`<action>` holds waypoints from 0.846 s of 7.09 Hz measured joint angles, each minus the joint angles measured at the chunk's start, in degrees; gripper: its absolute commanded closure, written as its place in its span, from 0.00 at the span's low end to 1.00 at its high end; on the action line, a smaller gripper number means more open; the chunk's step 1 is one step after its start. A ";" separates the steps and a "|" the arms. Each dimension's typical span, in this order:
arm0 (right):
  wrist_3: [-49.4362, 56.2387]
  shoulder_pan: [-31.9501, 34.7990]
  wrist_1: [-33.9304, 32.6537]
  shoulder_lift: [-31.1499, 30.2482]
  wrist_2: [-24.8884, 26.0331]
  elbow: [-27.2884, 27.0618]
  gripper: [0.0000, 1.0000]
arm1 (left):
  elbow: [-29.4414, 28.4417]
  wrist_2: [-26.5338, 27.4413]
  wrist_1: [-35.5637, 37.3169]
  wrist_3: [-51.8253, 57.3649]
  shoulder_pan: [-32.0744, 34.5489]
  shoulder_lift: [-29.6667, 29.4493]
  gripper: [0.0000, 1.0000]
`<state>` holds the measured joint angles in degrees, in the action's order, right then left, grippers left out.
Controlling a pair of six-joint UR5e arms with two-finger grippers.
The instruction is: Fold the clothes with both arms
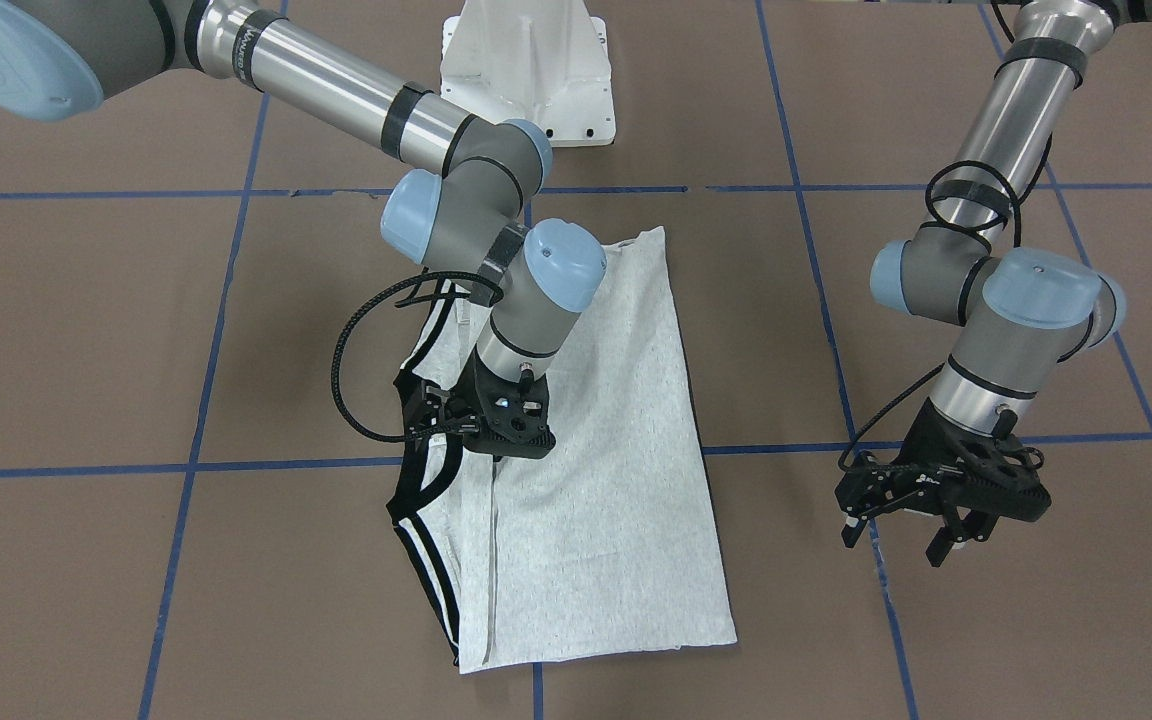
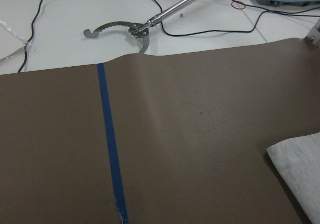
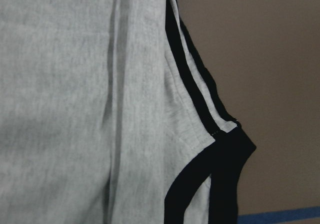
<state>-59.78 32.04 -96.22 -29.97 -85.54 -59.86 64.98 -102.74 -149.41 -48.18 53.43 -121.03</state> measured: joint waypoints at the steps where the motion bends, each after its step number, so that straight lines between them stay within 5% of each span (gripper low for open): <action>1: 2.64 0.77 -2.42 0.03 -0.04 -0.63 0.00 | -0.01 0.00 0.00 -0.04 -0.15 0.00 0.00; 6: 6.48 1.91 -9.92 -8.71 0.83 -11.74 0.00 | -0.03 0.02 -0.42 -0.07 -0.61 0.08 0.00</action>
<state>-53.30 33.95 -106.14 -38.68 -84.71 -71.60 64.95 -102.72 -149.84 -48.25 52.83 -120.94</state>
